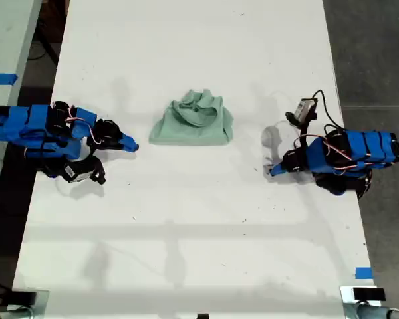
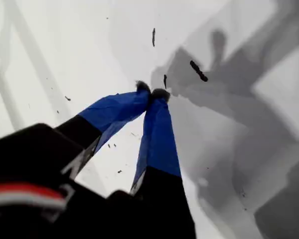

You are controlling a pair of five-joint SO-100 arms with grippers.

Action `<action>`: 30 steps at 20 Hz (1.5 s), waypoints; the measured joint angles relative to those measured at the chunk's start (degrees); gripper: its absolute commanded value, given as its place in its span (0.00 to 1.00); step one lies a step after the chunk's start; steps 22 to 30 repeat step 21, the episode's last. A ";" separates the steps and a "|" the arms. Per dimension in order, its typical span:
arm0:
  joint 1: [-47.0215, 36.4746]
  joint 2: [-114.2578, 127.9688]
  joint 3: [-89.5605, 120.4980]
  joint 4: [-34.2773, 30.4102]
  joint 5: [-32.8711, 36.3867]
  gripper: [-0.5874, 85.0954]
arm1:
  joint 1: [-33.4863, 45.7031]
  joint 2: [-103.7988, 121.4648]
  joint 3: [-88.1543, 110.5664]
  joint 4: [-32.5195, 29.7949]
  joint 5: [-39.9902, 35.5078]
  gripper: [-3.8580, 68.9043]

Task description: Fold t shirt

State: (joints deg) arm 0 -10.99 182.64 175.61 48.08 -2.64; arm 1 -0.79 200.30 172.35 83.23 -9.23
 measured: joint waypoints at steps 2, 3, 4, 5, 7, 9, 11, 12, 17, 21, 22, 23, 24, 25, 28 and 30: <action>-1.23 13.01 6.15 1.58 2.64 0.01 | 2.46 0.18 0.53 -0.18 -4.57 0.09; -2.11 18.19 6.33 2.64 4.48 0.02 | 2.72 0.18 0.62 -0.44 -7.29 0.11; -3.08 20.48 6.94 3.25 6.06 0.03 | 3.87 0.18 0.62 -0.70 -9.58 0.12; -3.96 21.01 7.21 3.87 7.21 0.04 | 5.62 0.18 0.62 -0.70 -11.51 0.12; -4.22 21.80 7.47 7.12 8.26 0.03 | 7.29 0.18 0.70 -0.88 -17.14 0.12; -6.15 22.15 7.56 11.87 8.79 0.04 | 10.02 0.18 0.70 -1.58 -24.35 0.12; -5.80 22.24 7.56 12.92 9.84 0.05 | 9.84 0.18 0.70 -1.76 -26.02 0.12; -5.10 22.24 7.56 12.92 9.93 0.05 | 10.02 0.18 0.70 -1.76 -26.28 0.12; 0.00 22.24 7.56 13.01 9.93 0.05 | 10.02 0.18 0.70 -1.76 -25.22 0.12; 2.11 22.24 7.56 13.01 9.93 0.05 | 8.53 0.18 0.97 -2.11 -37.44 0.11; 2.11 22.24 7.56 13.01 9.93 0.05 | 8.53 0.18 0.97 -2.11 -37.44 0.11; 2.11 22.24 7.56 13.01 9.93 0.05 | 8.53 0.18 0.97 -2.11 -37.44 0.11; 2.11 22.24 7.56 13.01 9.93 0.05 | 8.53 0.18 0.97 -2.11 -37.44 0.11; 2.11 22.24 7.56 13.01 9.93 0.05 | 8.53 0.18 0.97 -2.11 -37.44 0.11; 2.11 22.24 7.56 13.01 9.93 0.05 | 8.53 0.18 0.97 -2.11 -37.44 0.11; 2.11 22.24 7.56 13.01 9.93 0.05 | 8.53 0.18 0.97 -2.11 -37.44 0.11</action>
